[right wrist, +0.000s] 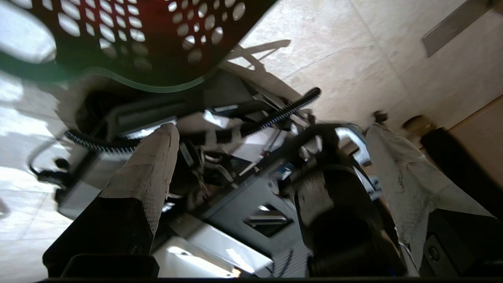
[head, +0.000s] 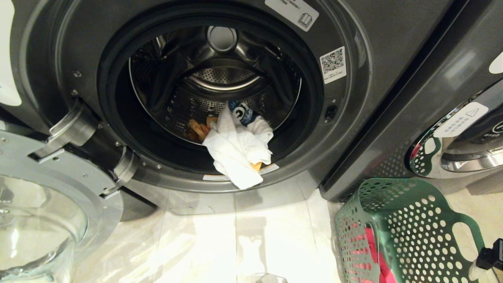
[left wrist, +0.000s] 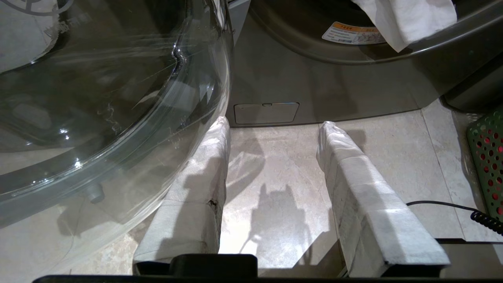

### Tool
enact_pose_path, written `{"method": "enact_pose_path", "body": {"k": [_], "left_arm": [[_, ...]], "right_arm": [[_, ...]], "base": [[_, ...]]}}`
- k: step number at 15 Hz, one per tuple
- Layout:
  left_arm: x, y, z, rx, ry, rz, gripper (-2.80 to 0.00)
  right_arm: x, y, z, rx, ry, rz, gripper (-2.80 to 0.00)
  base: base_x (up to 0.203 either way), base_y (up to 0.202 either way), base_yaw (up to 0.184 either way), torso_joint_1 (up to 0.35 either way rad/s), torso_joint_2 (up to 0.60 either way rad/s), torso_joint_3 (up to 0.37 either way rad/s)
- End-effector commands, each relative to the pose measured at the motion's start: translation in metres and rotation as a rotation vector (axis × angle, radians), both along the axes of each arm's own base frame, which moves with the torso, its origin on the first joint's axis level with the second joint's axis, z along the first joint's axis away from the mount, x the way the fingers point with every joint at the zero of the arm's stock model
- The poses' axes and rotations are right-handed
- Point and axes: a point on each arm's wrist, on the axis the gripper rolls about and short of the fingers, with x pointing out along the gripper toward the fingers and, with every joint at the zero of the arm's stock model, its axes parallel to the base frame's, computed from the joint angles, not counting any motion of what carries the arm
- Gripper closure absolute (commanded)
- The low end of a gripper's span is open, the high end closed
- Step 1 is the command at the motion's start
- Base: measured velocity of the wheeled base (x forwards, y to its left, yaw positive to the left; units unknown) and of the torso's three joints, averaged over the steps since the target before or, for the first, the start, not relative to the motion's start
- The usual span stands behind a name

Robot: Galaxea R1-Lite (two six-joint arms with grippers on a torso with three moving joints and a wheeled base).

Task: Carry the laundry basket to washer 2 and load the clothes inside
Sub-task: Place the clothes into the washing machine

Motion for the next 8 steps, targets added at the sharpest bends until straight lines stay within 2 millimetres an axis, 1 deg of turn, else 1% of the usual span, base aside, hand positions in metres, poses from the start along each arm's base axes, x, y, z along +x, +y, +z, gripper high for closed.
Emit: {"method": "enact_pose_path", "body": {"k": [1, 3, 5, 6, 7, 8], "left_arm": [[0.000, 0.000, 0.000, 0.000, 0.002, 0.000, 0.00], [0.000, 0.000, 0.000, 0.000, 0.001, 0.001, 0.00], [0.000, 0.000, 0.000, 0.000, 0.002, 0.000, 0.00], [0.000, 0.000, 0.000, 0.000, 0.002, 0.000, 0.00], [0.000, 0.000, 0.000, 0.000, 0.000, 0.001, 0.00], [0.000, 0.000, 0.000, 0.000, 0.002, 0.001, 0.00]], "right_arm": [[0.027, -0.036, -0.038, 0.057, 0.083, -0.071, -2.80], [0.055, -0.067, -0.084, 0.084, 0.057, -0.056, -2.80], [0.075, -0.089, -0.126, 0.106, 0.002, -0.022, -2.80], [0.084, -0.097, -0.140, 0.122, -0.061, 0.008, -2.80], [0.089, -0.100, -0.146, 0.160, -0.128, 0.068, -2.80], [0.091, -0.096, -0.146, 0.179, -0.146, 0.149, -2.80]], "base": [[0.000, 0.000, 0.000, 0.000, 0.00, 0.000], [0.000, 0.000, 0.000, 0.000, 0.00, 0.000], [0.000, 0.000, 0.000, 0.000, 0.00, 0.000], [0.000, 0.000, 0.000, 0.000, 0.00, 0.000], [0.000, 0.000, 0.000, 0.000, 0.00, 0.000], [0.000, 0.000, 0.000, 0.000, 0.00, 0.000]]}}
